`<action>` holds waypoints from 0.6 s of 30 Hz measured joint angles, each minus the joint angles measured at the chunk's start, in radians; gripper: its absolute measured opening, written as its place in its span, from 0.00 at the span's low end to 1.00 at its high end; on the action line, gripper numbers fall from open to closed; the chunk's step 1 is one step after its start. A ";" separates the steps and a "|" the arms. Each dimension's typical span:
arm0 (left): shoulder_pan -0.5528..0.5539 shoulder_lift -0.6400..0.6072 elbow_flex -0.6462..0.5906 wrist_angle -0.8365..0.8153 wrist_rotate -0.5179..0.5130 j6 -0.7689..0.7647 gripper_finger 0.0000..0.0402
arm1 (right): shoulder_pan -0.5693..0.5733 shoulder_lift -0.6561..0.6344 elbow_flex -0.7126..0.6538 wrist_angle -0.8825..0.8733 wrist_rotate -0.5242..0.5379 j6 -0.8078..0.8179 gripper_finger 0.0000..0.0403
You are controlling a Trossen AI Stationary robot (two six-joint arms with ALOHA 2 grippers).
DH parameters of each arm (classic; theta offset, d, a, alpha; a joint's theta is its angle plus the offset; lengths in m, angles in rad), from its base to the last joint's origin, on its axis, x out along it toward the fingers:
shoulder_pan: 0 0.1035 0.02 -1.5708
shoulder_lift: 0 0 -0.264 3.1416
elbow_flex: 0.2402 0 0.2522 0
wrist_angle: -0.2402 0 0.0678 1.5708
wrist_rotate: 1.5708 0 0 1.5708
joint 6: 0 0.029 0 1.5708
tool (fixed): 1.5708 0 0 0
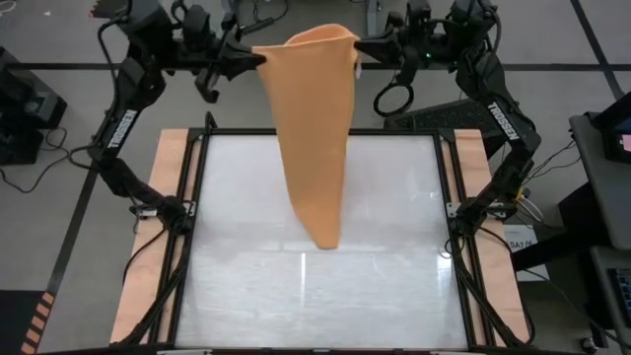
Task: Roll towel into tight, uniform cylinder
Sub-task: Roll the yellow towel
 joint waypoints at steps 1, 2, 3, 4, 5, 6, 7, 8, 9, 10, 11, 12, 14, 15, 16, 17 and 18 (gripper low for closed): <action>-0.019 -0.010 0.000 0.009 -0.014 -0.005 0.00 | 0.002 -0.005 0.000 -0.005 -0.022 0.019 0.00; -0.038 -0.021 0.000 0.012 -0.031 -0.009 0.00 | 0.002 -0.010 0.000 -0.011 -0.053 0.036 0.00; -0.056 -0.031 0.000 0.011 -0.048 -0.012 0.00 | 0.009 -0.014 0.000 -0.009 -0.084 0.051 0.00; -0.073 -0.041 0.000 0.012 -0.063 -0.014 0.00 | 0.019 -0.020 0.000 -0.006 -0.113 0.066 0.00; -0.090 -0.050 0.000 0.012 -0.075 -0.026 0.00 | 0.027 -0.026 0.000 -0.006 -0.137 0.081 0.00; -0.106 -0.057 0.000 0.011 -0.087 -0.035 0.00 | 0.035 -0.032 0.000 -0.006 -0.154 0.093 0.00; -0.122 -0.061 0.000 0.007 -0.099 -0.051 0.00 | 0.043 -0.036 0.000 -0.006 -0.169 0.101 0.00; -0.139 -0.064 0.000 -0.001 -0.107 -0.059 0.00 | 0.054 -0.040 0.000 -0.011 -0.177 0.104 0.00; -0.155 -0.065 0.000 -0.006 -0.113 -0.067 0.00 | 0.065 -0.043 0.000 -0.021 -0.178 0.102 0.00; -0.172 -0.065 0.000 -0.014 -0.122 -0.075 0.01 | 0.075 -0.043 0.000 -0.028 -0.178 0.093 0.00; -0.188 -0.065 0.000 -0.034 -0.132 -0.076 0.02 | 0.084 -0.044 0.000 -0.034 -0.177 0.079 0.00; -0.201 -0.065 0.000 -0.066 -0.149 -0.074 0.02 | 0.090 -0.044 0.000 -0.043 -0.177 0.069 0.00; -0.230 -0.063 0.001 -0.163 -0.197 -0.023 0.03 | 0.095 -0.044 0.000 -0.062 -0.175 0.053 0.00; -0.248 -0.060 0.001 -0.225 -0.230 0.017 0.03 | 0.095 -0.044 0.000 -0.075 -0.173 0.044 0.00; -0.265 -0.059 0.001 -0.286 -0.274 0.062 0.03 | 0.095 -0.044 0.000 -0.096 -0.169 0.030 0.00; -0.281 -0.057 0.001 -0.344 -0.328 0.105 0.03 | 0.094 -0.044 0.000 -0.125 -0.157 0.009 0.00; -0.296 -0.055 0.000 -0.390 -0.382 0.142 0.03 | 0.094 -0.044 0.000 -0.161 -0.138 -0.015 0.00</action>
